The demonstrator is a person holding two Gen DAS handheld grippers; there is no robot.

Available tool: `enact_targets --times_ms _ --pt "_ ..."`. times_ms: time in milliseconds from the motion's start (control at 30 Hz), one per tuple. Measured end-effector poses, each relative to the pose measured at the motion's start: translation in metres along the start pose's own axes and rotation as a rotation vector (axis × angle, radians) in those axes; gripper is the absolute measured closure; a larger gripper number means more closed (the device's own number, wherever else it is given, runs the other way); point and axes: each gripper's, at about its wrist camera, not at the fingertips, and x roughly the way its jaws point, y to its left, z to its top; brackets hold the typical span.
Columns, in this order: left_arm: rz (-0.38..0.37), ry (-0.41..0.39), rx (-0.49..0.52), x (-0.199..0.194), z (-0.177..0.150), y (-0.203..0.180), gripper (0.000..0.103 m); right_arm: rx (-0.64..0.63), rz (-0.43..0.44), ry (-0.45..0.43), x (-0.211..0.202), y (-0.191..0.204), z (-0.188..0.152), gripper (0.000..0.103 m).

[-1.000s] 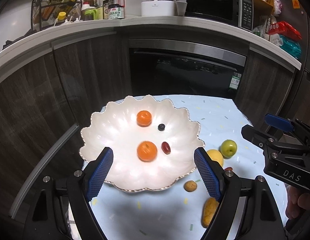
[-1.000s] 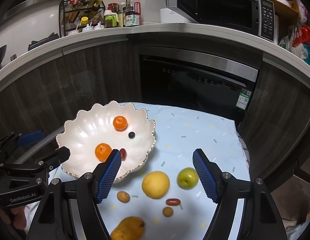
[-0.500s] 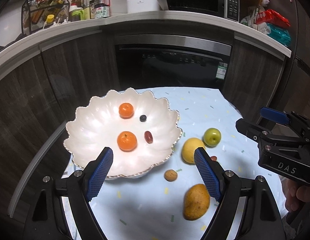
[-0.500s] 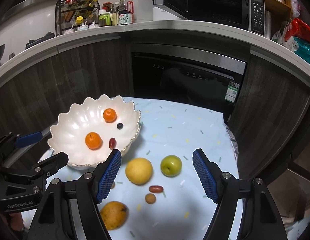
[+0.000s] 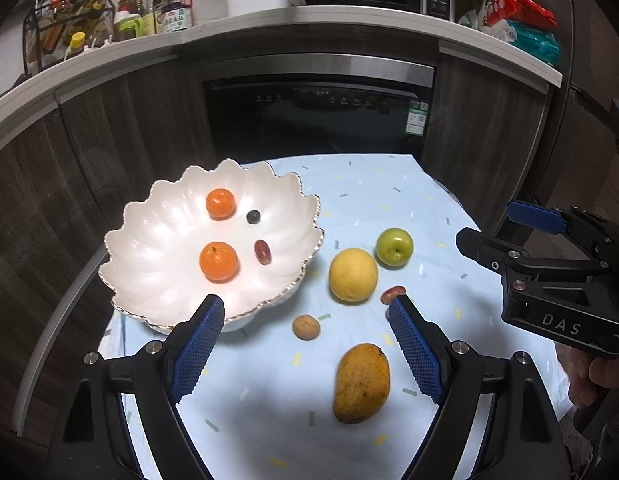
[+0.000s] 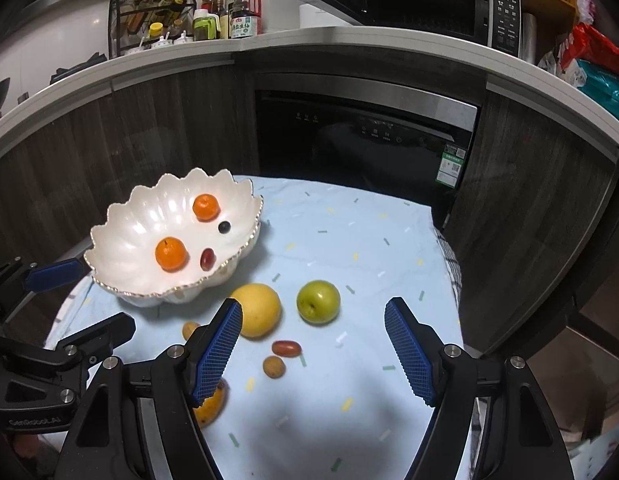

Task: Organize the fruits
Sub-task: 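Withdraw both open tools from the bowl back toward the remaining fruit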

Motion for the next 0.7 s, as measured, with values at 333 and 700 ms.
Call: enact_targets --times_ms 333,700 --pt "-0.017 0.031 0.024 0.010 -0.011 -0.016 0.018 -0.008 0.007 0.026 0.007 -0.010 -0.013 0.029" --pt "-0.017 0.073 0.045 0.024 -0.029 -0.029 0.018 -0.025 0.049 0.074 0.026 -0.015 -0.033 0.029"
